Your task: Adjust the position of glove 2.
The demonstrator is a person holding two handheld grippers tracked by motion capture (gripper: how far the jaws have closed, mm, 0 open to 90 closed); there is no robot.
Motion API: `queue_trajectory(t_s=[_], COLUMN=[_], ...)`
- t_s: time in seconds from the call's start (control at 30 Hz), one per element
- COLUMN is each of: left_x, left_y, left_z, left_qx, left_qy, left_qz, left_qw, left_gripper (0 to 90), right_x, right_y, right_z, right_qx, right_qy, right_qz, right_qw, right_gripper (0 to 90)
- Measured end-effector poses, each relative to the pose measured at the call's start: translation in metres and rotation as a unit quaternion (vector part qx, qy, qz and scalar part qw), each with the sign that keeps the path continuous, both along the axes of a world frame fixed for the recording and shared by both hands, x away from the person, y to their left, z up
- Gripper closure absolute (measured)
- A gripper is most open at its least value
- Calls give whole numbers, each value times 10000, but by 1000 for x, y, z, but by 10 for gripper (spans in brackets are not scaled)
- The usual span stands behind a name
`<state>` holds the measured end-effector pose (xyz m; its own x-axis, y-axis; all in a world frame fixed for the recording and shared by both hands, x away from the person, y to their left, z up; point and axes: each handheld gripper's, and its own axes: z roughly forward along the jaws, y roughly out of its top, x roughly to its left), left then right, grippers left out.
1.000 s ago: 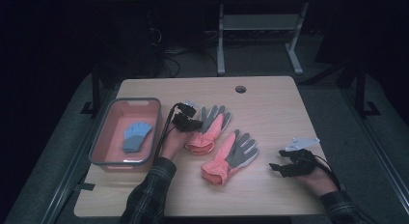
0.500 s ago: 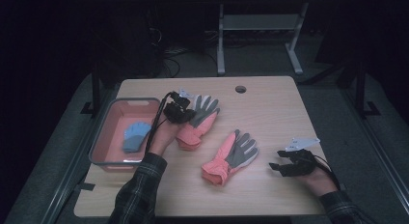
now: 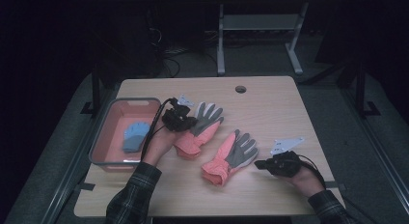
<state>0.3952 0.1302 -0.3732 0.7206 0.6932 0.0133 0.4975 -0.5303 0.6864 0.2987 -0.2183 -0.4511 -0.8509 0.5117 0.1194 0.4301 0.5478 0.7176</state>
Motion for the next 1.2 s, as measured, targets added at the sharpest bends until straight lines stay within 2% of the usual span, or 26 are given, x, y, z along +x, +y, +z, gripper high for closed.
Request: queue_trajectory(t_s=[0.13,0.27,0.4,0.6,0.63,0.67,0.77,0.9,1.03,1.1,1.17,1.2], left_x=[-5,-11,-16,-20,-20,-20,-20,-20,-23,-25,-28,-30], left_y=[0,0,-3,-9,-10,-11,-14,-23,-34,-39,-42,-45], left_z=[1,2,1,1,1,1,3,6,8,9,11,12], left_qx=[81,23,71,172,164,169,155,182,300,257,194,206], left_qy=[3,24,31,-13,-20,-38,-93,-177,-272,-256,-246,-271], left_qz=[-94,-101,-136,-246,-253,-265,-260,-341,-440,-446,-480,-522], left_qw=[9999,9999,9999,9995,9995,9995,9995,9991,9982,9983,9984,9981], left_gripper=[842,842,842,842,842,842,841,842,841,841,842,841], right_x=[1,0,-1,1,2,2,5,6,8,9,9,10], right_y=[15,30,43,63,66,69,74,78,76,76,76,75], right_z=[1,0,-2,-5,-5,-5,-6,-7,-7,-6,-6,-6], right_qx=[50,17,-10,-127,-164,-108,-127,-68,-114,-95,-47,-100], right_qy=[11,26,72,8,-62,7,-51,22,-63,-94,-31,-99], right_qz=[246,488,663,858,893,851,907,819,806,734,657,677], right_qw=[9997,9988,9978,9962,9959,9963,9958,9966,9967,9972,9978,9976], right_gripper=[897,897,897,897,898,898,898,899,899,899,899,899])
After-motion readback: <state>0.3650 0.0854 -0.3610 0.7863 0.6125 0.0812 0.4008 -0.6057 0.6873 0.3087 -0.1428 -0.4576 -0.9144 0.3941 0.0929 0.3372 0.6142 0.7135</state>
